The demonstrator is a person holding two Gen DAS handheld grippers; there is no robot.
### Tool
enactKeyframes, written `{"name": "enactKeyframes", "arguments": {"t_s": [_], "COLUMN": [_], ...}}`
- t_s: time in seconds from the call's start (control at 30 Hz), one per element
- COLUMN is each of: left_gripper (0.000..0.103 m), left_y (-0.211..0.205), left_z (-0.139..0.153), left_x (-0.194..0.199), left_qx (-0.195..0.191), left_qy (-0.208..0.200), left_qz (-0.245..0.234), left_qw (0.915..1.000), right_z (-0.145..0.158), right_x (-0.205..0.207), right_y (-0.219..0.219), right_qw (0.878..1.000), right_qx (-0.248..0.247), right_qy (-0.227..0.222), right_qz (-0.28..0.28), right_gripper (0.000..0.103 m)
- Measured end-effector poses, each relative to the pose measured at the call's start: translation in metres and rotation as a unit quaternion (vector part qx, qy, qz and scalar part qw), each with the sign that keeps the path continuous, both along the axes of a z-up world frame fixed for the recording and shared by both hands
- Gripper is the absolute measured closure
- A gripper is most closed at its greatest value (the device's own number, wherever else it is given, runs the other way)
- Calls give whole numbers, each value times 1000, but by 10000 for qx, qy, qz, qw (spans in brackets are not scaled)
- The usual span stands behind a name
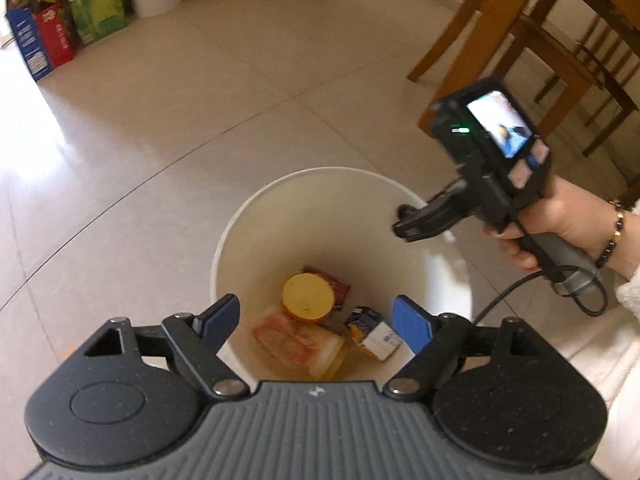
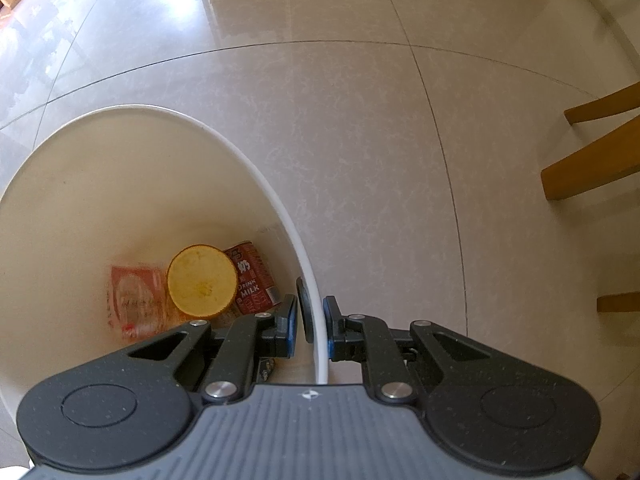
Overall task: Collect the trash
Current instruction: 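Carry the red snack packet over the bin and open the left tool, then reach the left tool to the second blue carton and grasp it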
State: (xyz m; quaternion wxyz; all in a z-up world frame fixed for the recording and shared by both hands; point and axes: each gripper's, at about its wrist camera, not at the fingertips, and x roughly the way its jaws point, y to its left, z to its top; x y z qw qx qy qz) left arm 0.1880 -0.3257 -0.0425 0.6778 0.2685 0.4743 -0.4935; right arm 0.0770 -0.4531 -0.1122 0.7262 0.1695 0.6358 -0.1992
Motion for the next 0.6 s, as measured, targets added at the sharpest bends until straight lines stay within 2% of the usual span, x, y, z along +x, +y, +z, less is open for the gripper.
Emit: {"name": "enactKeyframes", "arguments": {"t_s": [0.3, 0.47, 0.6], "left_gripper": [15, 15, 15], "left_y": [41, 78, 107], "left_z": [-11, -39, -72], "left_x": [24, 44, 61], "left_qx": [23, 151, 260], "left_qy": [-299, -272, -228], "left_qz": [393, 761, 1062], "left_qw": [9988, 9966, 9937], "right_z": [0, 0, 0], "right_x": [-1, -1, 1], "right_y": [1, 2, 3], "right_qw": [10000, 9999, 9999], "right_qx": [-26, -77, -89], "right_qy": [-8, 12, 26], "right_qz": [33, 65, 50], "right_gripper": [87, 87, 87]}}
